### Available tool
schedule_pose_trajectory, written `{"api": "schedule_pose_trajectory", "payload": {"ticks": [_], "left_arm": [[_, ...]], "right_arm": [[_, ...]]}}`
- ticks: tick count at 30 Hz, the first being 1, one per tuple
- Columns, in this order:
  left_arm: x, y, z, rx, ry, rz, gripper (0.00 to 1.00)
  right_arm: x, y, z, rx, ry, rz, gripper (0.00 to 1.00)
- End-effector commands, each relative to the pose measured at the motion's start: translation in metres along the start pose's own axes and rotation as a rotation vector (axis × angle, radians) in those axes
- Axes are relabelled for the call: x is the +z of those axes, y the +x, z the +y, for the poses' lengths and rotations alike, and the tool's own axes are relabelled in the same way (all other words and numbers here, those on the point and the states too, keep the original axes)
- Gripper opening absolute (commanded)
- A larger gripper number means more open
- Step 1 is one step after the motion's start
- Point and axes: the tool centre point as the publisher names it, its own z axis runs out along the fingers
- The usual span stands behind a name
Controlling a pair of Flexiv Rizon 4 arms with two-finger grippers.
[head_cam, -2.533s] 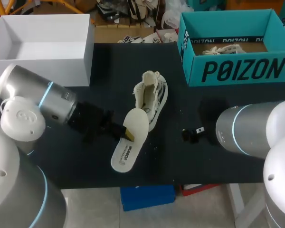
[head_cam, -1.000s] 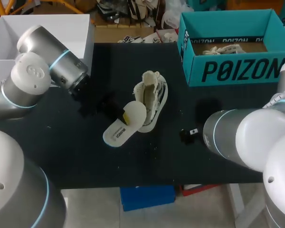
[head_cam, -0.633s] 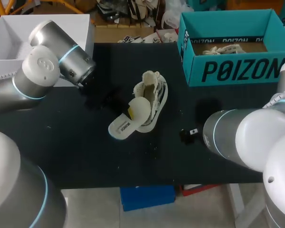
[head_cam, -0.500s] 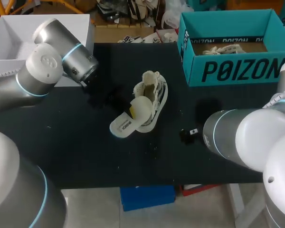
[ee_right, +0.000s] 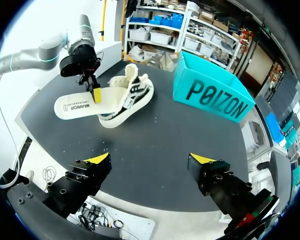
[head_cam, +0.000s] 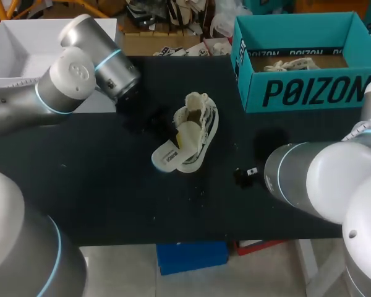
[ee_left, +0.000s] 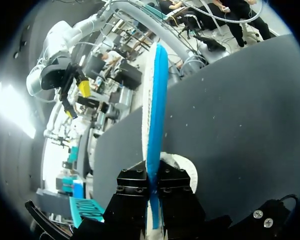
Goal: Take the shoe out of the shoebox, open the shoe tongue, remove and reinsert the insole, then place the shoe into the shoebox
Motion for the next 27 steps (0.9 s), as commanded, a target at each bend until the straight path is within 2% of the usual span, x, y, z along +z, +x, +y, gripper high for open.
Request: {"api": "schedule_pose_trajectory", "payload": {"ticks": [1,13,14,15,16,18,20,27], "left_arm": [[0.005,-0.002,0.013,-0.002,0.006,0.01,0.0],[0.003,-0.01,0.045,-0.016,-0.042,0.051,0.0],[0.003,-0.01,0.046,-0.016,-0.045,0.057,0.3],[0.003,-0.012,0.046,-0.014,-0.045,0.058,0.47],[0.001,-0.013,0.045,-0.013,-0.044,0.059,0.49],[0.0,-0.015,0.042,-0.012,-0.045,0.06,0.68],[-0.001,-0.016,0.034,-0.004,-0.037,0.068,0.82],[-0.003,-0.015,0.001,0.016,-0.019,0.102,0.79]], "right_arm": [[0.001,0.003,0.0,0.002,-0.001,-0.006,1.0],[0.001,0.003,0.0,0.002,-0.001,-0.006,1.0],[0.001,0.003,0.0,0.002,-0.001,-0.006,1.0],[0.001,0.003,0.0,0.002,-0.001,-0.006,1.0],[0.001,0.003,0.0,0.002,-0.001,-0.006,1.0],[0.001,0.003,0.0,0.002,-0.001,-0.006,1.0],[0.001,0.003,0.0,0.002,-0.001,-0.006,1.0],[0.001,0.003,0.0,0.002,-0.001,-0.006,1.0]]}}
